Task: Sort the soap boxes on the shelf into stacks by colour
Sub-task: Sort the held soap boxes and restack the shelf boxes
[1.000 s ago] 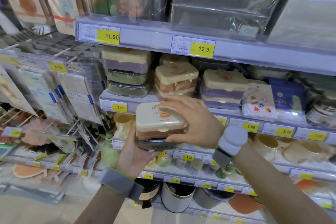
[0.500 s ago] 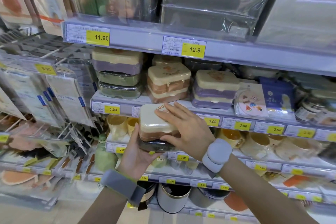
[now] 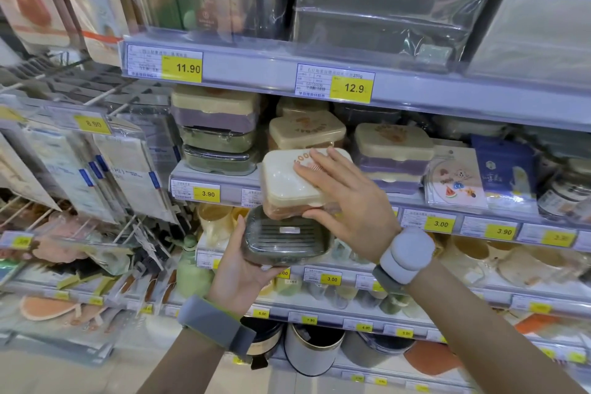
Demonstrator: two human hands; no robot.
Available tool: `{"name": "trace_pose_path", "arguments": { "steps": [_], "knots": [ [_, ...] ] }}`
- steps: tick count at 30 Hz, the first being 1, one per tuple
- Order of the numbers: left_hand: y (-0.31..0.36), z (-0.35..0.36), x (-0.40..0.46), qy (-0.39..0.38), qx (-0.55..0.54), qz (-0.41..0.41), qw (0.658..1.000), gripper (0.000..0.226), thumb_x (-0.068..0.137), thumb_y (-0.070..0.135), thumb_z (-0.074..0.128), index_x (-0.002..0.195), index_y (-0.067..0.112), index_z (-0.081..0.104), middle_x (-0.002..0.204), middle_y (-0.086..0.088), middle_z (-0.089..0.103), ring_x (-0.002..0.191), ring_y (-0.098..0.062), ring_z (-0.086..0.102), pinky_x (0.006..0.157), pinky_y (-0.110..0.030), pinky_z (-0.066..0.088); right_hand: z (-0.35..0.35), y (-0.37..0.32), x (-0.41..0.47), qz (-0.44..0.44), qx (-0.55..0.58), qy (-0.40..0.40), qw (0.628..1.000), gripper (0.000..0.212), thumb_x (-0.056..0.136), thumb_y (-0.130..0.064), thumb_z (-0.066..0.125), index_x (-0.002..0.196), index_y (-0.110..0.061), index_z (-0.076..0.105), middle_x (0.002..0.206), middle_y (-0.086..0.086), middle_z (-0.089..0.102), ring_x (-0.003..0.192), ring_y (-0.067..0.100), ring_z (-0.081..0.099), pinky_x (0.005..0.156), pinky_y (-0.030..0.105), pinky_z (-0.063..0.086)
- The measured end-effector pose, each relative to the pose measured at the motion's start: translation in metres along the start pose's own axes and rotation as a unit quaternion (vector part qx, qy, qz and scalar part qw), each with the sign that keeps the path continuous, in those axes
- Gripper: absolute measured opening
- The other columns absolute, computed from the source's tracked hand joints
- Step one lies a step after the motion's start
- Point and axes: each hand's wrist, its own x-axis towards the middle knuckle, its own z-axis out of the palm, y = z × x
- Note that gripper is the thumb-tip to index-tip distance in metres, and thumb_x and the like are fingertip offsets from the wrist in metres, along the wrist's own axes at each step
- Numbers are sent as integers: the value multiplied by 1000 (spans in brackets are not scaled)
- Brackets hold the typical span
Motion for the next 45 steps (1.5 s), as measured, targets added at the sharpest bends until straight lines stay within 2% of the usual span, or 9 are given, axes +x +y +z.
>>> {"name": "trace_pose_path", "arguments": {
  "steps": [7, 12, 15, 17, 22, 28, 35, 41, 45],
  "knots": [
    [6, -3, -5, 4, -7, 2, 1000, 58, 97, 56, 41, 135, 15, 58, 131, -17, 66, 122, -37, 61, 84, -50, 60, -12, 17, 19, -21, 3, 22, 1000, 63, 83, -36, 68, 141, -24, 44, 151, 6, 39, 142, 29, 30, 117, 46, 27],
    [11, -6, -10, 7, 8, 4, 1000, 63, 94, 57, 42, 137, 14, 56, 130, -19, 66, 120, -39, 61, 82, -49, 60, -10, 36, 35, -33, -15, 31, 999, 61, 84, -36, 68, 140, -23, 47, 146, 9, 45, 131, 34, 42, 102, 55, 41],
    [12, -5, -15, -23, 14, 5, 1000, 64, 97, 56, 38, 137, 9, 55, 111, -34, 66, 89, -49, 67, 88, -51, 55, -5, 48, 45, -27, -15, 12, 999, 61, 86, -40, 63, 142, -28, 41, 146, 7, 44, 130, 34, 44, 101, 55, 43],
    [12, -4, -19, -39, 18, 12, 999, 65, 99, 55, 33, 137, 6, 54, 94, -34, 61, 55, -29, 66, 87, -51, 52, -3, 55, 50, -8, -6, -4, 1000, 61, 86, -41, 62, 142, -32, 38, 145, 6, 46, 130, 35, 45, 101, 55, 43],
    [14, -8, -19, -16, 33, 14, 999, 59, 99, 54, 32, 133, 14, 59, 126, -16, 69, 109, -33, 69, 86, -50, 56, -3, 58, 65, 41, 63, 3, 997, 61, 85, -38, 67, 141, -36, 41, 143, -8, 48, 129, 24, 49, 107, 42, 40],
    [16, -17, -24, -18, 40, 37, 998, 64, 91, 56, 42, 138, 15, 55, 135, -16, 63, 125, -36, 59, 99, -56, 50, -6, 62, 83, 58, 32, -24, 998, 63, 86, -41, 66, 142, -34, 39, 133, -3, 59, 127, 22, 44, 97, 16, 24],
    [17, -20, -25, -18, 27, 39, 999, 64, 89, 55, 45, 138, 16, 55, 135, -15, 63, 124, -35, 60, 97, -55, 53, -5, 75, 100, 57, 37, -50, 996, 67, 86, -47, 63, 143, -21, 40, 145, 6, 49, 132, 31, 45, 110, 41, 35],
    [15, -22, -25, -10, 14, 31, 999, 60, 95, 55, 40, 138, 16, 56, 133, -15, 65, 122, -35, 61, 94, -54, 54, -8, 79, 102, 98, 30, -128, 986, 75, 83, -63, 54, 145, -30, 30, 135, 2, 57, 114, 27, 60, 98, 42, 48],
    [11, -21, -26, -6, 14, 27, 1000, 58, 97, 54, 36, 136, 16, 57, 131, -16, 66, 120, -36, 63, 92, -54, 55, -9, 78, 98, 65, 16, -95, 993, 72, 84, -56, 53, 145, -23, 32, 120, 7, 64, 105, 28, 61, 94, 39, 48]
  ]
}}
